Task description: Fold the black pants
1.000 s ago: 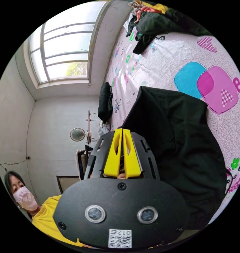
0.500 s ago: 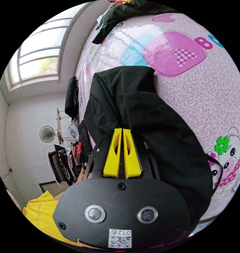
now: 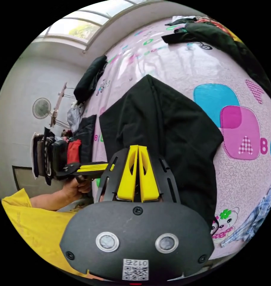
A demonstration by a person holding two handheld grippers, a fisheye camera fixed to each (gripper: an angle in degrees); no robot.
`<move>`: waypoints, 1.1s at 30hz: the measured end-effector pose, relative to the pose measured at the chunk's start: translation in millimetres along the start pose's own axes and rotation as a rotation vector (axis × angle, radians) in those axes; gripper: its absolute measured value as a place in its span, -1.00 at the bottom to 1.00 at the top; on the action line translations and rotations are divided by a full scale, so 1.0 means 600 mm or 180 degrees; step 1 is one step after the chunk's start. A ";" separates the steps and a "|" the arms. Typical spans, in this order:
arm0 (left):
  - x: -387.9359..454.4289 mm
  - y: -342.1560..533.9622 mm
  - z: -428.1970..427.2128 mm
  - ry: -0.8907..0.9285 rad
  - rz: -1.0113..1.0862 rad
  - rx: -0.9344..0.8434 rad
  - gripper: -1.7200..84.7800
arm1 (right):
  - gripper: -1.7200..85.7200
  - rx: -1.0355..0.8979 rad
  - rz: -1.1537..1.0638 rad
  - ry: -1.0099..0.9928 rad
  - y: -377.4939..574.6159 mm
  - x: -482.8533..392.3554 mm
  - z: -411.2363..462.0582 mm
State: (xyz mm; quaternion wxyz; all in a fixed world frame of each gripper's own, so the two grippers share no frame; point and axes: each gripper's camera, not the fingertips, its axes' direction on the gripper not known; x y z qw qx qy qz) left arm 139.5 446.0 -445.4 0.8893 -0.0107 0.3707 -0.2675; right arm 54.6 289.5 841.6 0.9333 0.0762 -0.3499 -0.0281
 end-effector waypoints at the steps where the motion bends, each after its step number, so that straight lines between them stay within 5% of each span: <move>1: -0.005 -0.002 0.022 -0.0247 -0.0040 -0.0146 -0.95 | -0.95 -0.0118 0.0029 0.0214 -0.010 0.001 0.020; 7: -0.078 0.023 0.012 0.0571 -0.0437 0.0129 -0.93 | -0.95 -0.0353 0.0076 0.0217 -0.035 0.020 0.056; 14: -0.131 -0.077 -0.155 -0.0617 -0.0207 0.0727 -0.78 | -0.84 -0.0176 -0.0743 0.0345 -0.183 -0.036 -0.016; 23: -0.187 -0.265 -0.171 -0.0663 0.0462 0.0005 -0.64 | -0.67 -0.0716 -0.1204 0.0343 -0.437 -0.064 0.049; 33: -0.211 -0.317 -0.166 -0.0605 0.0835 -0.0212 -0.66 | -0.67 -0.1364 -0.2016 0.0626 -0.516 -0.117 0.132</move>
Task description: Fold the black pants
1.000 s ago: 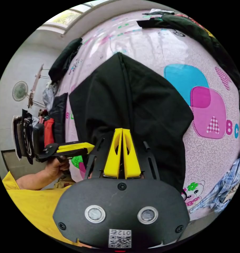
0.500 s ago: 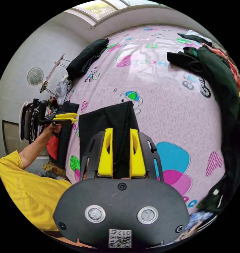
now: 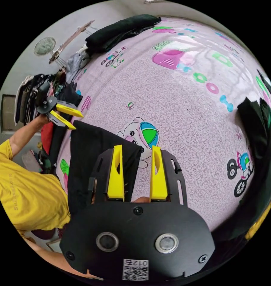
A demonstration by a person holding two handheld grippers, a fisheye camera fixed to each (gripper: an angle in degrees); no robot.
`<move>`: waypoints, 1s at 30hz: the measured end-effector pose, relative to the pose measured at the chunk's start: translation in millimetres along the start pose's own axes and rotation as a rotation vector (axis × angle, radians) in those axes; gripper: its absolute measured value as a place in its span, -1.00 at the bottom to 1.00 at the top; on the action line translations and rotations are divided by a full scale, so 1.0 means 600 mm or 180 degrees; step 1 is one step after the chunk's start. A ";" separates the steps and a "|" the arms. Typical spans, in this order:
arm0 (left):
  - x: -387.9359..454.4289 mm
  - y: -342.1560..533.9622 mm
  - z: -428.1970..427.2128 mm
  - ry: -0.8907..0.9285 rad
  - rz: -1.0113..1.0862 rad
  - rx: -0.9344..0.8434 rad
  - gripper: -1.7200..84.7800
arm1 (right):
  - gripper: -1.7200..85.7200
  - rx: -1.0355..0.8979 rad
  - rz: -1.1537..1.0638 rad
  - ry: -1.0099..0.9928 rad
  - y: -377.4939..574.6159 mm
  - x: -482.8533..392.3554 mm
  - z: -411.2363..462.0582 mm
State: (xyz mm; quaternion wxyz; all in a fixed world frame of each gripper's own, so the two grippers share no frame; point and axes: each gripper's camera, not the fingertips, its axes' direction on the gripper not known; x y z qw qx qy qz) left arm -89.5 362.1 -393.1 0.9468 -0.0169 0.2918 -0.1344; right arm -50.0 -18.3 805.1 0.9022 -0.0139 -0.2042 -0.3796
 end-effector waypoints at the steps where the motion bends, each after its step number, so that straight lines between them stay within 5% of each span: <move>1: -0.002 -0.004 -0.003 -0.0012 0.0012 -0.0001 -0.67 | -0.67 -0.0178 -0.0122 0.0084 -0.008 -0.008 0.010; 15: 0.008 -0.042 -0.035 -0.0229 0.0097 -0.0035 -0.83 | -0.83 -0.0399 -0.0282 -0.0060 -0.026 -0.017 -0.011; 30: -0.046 -0.105 -0.235 0.0006 -0.0096 0.0464 -0.95 | -0.93 0.0430 -0.0006 -0.0033 -0.019 -0.031 -0.185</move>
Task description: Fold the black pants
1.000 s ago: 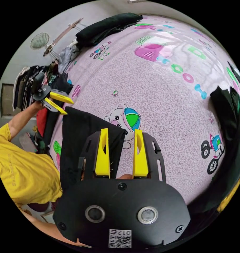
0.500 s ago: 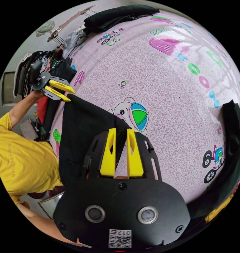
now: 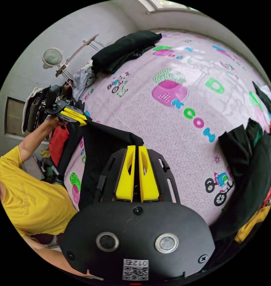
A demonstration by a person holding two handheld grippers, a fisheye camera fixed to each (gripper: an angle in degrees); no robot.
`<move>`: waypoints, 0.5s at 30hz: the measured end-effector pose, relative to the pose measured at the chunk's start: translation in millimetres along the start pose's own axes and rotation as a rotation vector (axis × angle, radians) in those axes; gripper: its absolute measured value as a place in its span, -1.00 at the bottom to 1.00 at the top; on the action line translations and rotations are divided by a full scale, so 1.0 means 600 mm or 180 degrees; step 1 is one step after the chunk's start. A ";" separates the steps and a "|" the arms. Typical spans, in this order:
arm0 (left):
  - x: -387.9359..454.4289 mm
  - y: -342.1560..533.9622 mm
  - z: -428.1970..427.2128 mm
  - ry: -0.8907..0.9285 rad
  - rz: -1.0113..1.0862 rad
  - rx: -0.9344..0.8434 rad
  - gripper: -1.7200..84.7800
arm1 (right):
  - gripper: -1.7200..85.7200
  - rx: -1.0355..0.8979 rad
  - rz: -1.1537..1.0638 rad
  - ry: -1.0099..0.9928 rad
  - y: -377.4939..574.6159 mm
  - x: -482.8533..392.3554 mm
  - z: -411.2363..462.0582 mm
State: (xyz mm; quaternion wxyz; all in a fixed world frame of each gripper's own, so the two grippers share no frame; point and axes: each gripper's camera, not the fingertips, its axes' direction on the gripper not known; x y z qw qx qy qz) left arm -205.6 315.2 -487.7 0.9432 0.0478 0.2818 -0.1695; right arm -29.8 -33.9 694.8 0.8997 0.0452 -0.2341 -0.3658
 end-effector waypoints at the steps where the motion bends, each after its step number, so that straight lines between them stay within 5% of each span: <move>1: 0.003 -0.010 -0.032 -0.0035 0.0012 0.0075 -0.95 | -0.93 0.0058 -0.0046 0.0036 -0.006 -0.008 -0.023; 15: 0.302 0.032 -0.242 -0.0369 0.0688 0.0353 -0.96 | -0.93 0.0519 -0.0470 0.0119 0.162 -0.137 -0.228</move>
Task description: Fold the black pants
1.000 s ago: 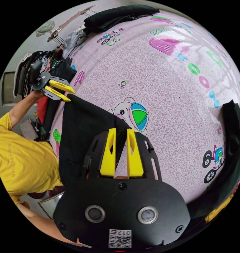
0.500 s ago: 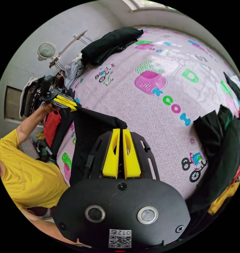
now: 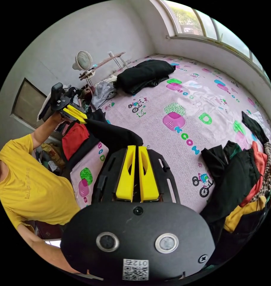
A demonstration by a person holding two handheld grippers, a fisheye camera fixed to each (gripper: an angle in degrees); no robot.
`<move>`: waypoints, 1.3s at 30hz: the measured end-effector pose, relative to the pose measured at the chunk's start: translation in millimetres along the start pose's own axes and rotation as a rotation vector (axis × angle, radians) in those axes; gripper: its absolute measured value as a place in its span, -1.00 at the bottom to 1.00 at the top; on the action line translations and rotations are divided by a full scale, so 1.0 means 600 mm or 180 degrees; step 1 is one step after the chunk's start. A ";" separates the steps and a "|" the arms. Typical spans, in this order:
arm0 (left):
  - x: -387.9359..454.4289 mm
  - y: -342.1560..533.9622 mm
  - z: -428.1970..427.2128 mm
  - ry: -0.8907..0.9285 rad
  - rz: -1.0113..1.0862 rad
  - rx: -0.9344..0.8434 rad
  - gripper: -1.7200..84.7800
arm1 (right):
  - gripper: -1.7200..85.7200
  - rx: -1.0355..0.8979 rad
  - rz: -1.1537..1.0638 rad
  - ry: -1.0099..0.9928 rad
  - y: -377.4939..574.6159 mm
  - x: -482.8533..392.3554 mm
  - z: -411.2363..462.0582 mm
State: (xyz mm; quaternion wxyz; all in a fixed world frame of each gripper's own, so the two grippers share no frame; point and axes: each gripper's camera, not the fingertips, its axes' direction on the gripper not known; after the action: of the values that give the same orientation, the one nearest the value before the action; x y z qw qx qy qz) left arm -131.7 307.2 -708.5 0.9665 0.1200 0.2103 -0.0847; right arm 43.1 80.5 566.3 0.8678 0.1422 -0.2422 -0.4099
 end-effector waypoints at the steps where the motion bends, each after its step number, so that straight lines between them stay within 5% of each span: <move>1: 0.043 0.006 -0.006 -0.0022 0.0069 -0.0003 -0.96 | -0.93 0.0020 -0.0005 -0.0007 0.031 -0.015 -0.014; 8: 0.298 0.052 0.013 -0.0212 0.0435 -0.0059 -0.95 | -0.93 0.0124 0.0034 -0.0082 0.250 -0.091 -0.068; 18: 0.622 0.127 0.247 -0.0232 0.1169 -0.0881 -0.95 | -0.92 -0.0018 0.0588 -0.0469 0.551 -0.097 0.007; 28: 0.785 0.176 0.341 -0.1248 0.2266 -0.1098 -0.92 | -0.91 0.0048 0.1600 -0.0387 0.738 -0.075 0.050; 32: 0.800 0.184 0.332 -0.1213 0.2133 -0.0979 -0.88 | -0.87 0.0269 0.1979 -0.0096 0.778 -0.075 0.001; 36: 0.758 0.157 0.254 -0.0359 0.1138 -0.0603 -0.83 | -0.81 0.0589 0.2647 -0.0338 0.807 -0.077 -0.008; 39: 0.752 0.143 0.234 -0.0704 0.0991 -0.0486 -0.75 | -0.78 0.0999 0.3445 -0.0911 0.860 -0.066 0.024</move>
State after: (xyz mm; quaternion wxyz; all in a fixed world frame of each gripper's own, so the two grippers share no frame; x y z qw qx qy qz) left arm 345.9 300.8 -760.1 0.9915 0.0675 0.0875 0.0691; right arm 345.4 432.5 796.1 0.8810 0.0682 -0.4531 0.1177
